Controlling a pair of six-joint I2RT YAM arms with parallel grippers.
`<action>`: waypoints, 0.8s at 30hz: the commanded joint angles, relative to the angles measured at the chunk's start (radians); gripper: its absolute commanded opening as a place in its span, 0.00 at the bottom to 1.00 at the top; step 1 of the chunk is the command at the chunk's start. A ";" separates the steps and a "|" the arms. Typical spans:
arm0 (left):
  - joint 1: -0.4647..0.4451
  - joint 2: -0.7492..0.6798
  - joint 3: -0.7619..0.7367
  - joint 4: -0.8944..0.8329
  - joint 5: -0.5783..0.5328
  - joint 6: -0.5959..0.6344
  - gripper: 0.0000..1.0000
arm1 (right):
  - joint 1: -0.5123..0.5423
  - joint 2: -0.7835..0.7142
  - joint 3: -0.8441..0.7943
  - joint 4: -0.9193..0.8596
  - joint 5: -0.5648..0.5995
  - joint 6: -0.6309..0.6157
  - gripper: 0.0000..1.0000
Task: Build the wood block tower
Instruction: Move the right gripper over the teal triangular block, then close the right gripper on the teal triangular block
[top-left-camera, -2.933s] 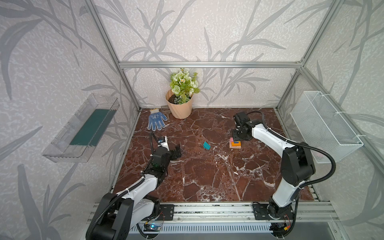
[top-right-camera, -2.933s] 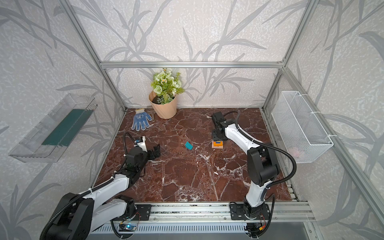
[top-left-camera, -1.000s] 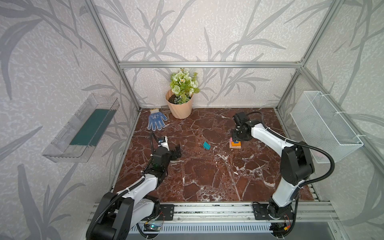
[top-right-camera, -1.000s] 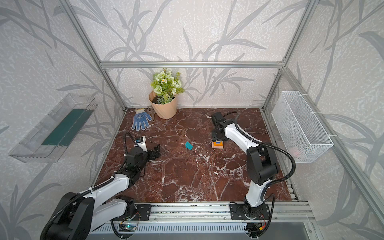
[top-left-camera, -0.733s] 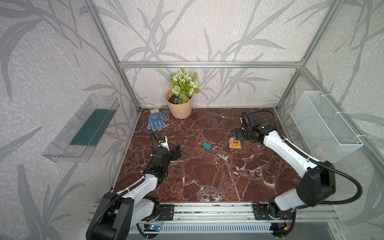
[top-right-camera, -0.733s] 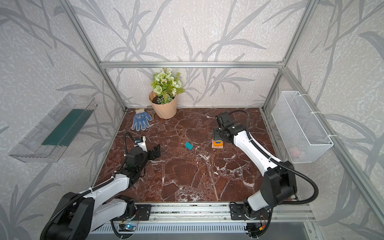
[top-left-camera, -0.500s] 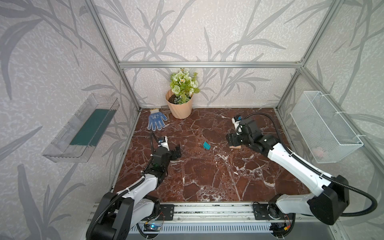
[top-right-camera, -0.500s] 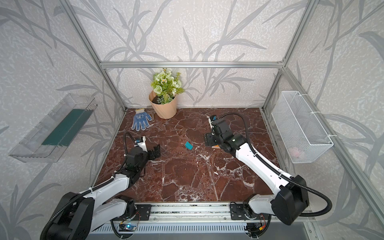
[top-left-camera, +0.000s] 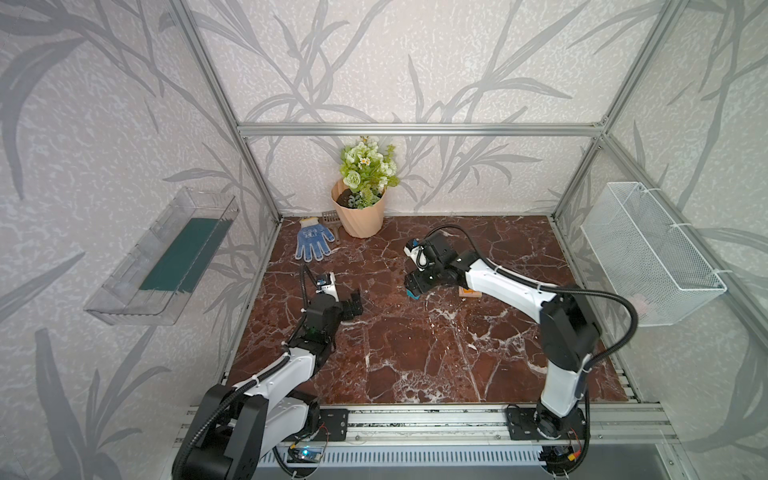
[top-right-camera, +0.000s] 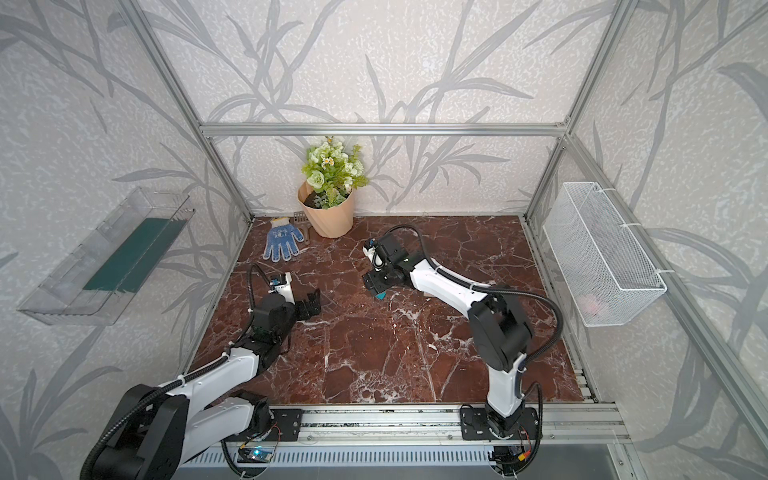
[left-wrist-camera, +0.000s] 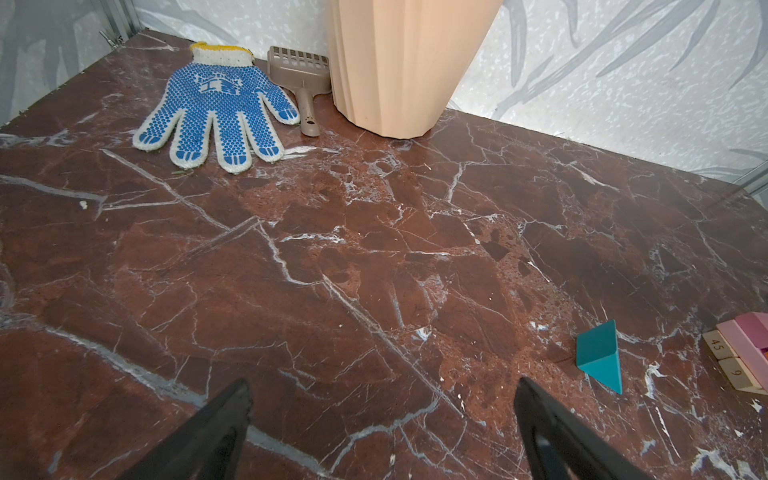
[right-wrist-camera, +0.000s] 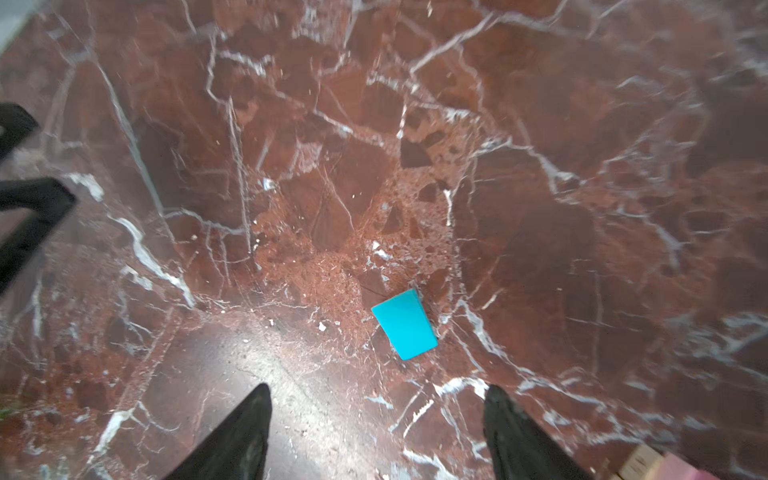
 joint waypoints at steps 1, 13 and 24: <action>0.000 0.003 0.031 -0.002 0.001 0.007 0.99 | 0.003 0.080 0.062 -0.101 0.007 -0.030 0.77; 0.000 0.013 0.039 -0.005 0.000 0.008 0.99 | 0.003 0.220 0.139 -0.091 0.000 -0.068 0.69; 0.001 0.014 0.039 -0.005 0.000 0.008 0.99 | 0.001 0.283 0.200 -0.129 0.101 -0.075 0.61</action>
